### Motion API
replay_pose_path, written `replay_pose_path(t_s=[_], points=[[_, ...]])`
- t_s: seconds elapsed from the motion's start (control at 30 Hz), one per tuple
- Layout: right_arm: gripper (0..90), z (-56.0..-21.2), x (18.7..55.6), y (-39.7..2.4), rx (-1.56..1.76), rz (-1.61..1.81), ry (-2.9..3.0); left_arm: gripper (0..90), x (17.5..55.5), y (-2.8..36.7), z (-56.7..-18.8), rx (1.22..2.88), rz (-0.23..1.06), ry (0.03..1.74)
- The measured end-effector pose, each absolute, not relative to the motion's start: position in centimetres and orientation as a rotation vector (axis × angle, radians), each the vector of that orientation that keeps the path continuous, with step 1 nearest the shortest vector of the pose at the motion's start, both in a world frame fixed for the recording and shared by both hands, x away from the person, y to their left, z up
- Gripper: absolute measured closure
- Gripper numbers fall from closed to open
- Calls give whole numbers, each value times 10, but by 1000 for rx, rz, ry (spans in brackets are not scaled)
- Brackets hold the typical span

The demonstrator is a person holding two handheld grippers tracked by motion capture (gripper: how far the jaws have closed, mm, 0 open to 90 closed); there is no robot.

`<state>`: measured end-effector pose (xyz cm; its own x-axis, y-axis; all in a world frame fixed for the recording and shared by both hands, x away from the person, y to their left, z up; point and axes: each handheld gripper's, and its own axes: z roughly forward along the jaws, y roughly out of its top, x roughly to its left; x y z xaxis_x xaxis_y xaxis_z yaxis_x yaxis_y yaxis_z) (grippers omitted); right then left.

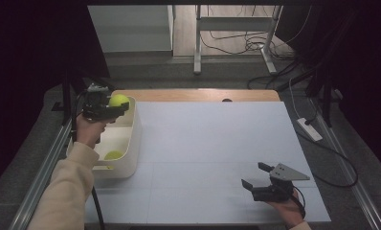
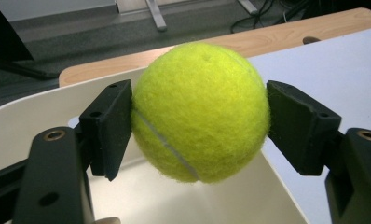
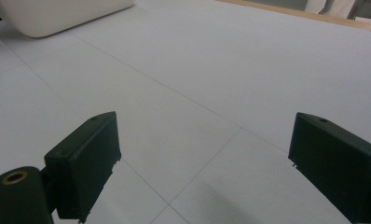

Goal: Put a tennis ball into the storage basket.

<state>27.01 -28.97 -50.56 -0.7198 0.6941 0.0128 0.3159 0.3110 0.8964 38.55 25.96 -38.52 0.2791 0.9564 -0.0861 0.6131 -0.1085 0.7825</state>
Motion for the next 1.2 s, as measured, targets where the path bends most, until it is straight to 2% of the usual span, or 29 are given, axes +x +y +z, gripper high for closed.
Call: replay_pose_path(t_s=[0.43,1.03,1.1,1.13,1.2], points=[[87,-506,270,-290,900,1377,2207,273,392,253,-392,1885,574,1431],[87,-505,270,-290,901,1378,2206,270,389,254,-388,1867,576,1418],[86,-505,270,-290,899,1377,2207,213,388,256,-386,1833,576,1441],[87,-505,270,-290,899,1378,2207,155,387,256,-385,1820,579,1446],[86,-505,270,-290,901,1378,2206,130,385,257,-382,1791,573,1437]])
